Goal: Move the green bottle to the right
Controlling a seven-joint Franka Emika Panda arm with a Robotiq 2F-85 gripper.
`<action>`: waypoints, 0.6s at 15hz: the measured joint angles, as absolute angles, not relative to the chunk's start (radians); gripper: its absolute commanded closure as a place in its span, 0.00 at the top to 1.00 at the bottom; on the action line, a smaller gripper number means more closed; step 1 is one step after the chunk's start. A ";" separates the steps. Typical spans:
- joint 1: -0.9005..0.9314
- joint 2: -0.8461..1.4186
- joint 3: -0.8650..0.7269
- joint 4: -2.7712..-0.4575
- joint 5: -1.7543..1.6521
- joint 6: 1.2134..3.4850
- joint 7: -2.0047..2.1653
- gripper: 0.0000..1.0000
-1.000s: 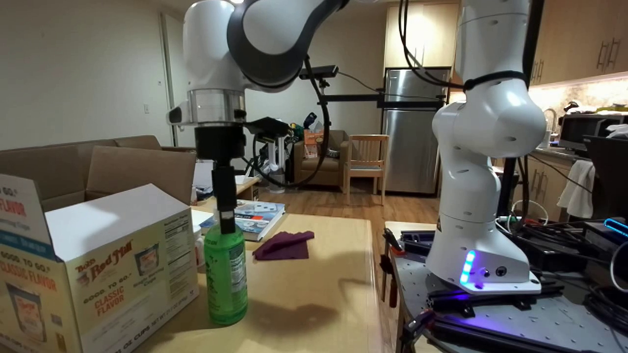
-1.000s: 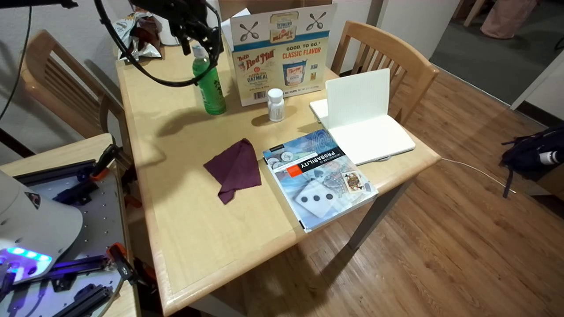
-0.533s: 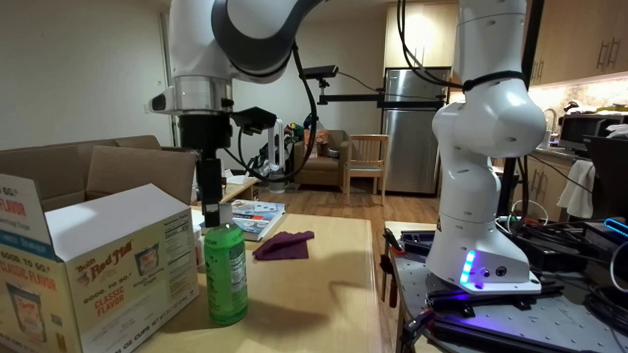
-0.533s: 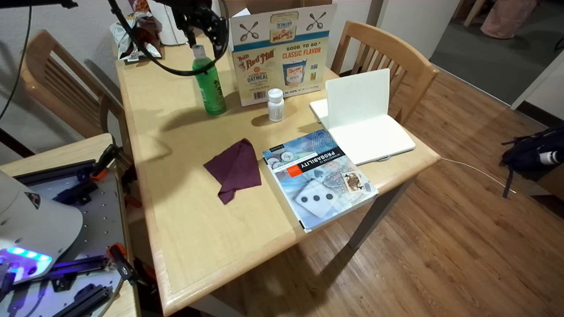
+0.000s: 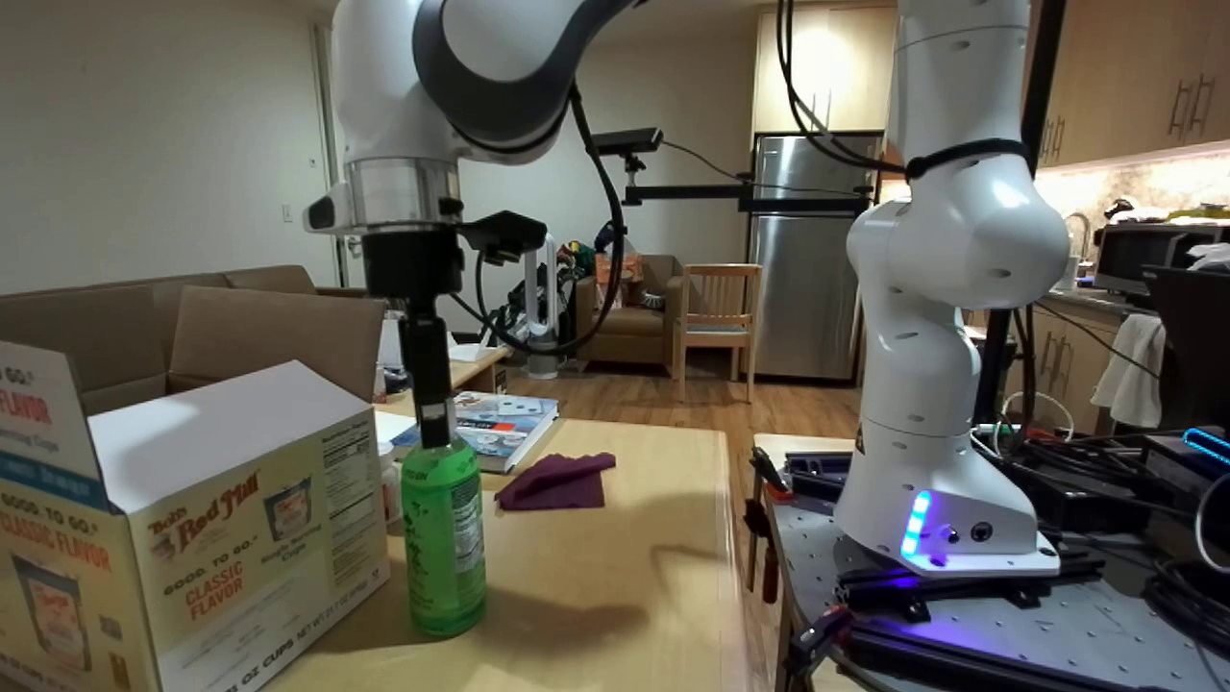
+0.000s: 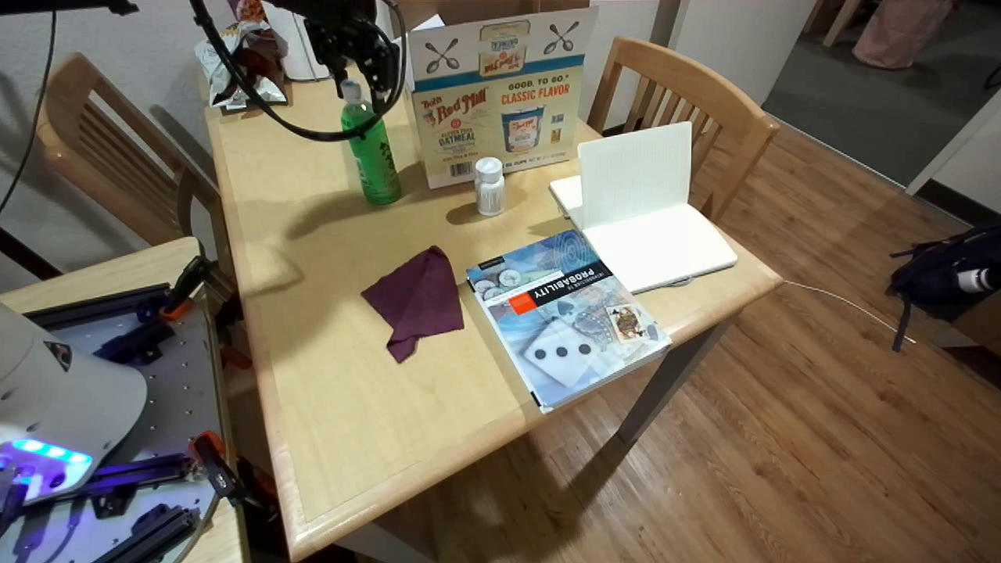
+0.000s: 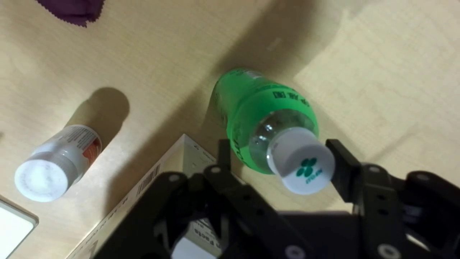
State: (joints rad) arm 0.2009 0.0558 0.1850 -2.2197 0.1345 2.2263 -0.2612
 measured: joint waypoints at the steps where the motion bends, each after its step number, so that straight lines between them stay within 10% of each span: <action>1: 0.201 0.056 0.184 -2.218 0.133 2.220 -0.260 0.52; 9: 0.200 0.054 0.182 -2.199 0.124 2.193 -0.257 0.12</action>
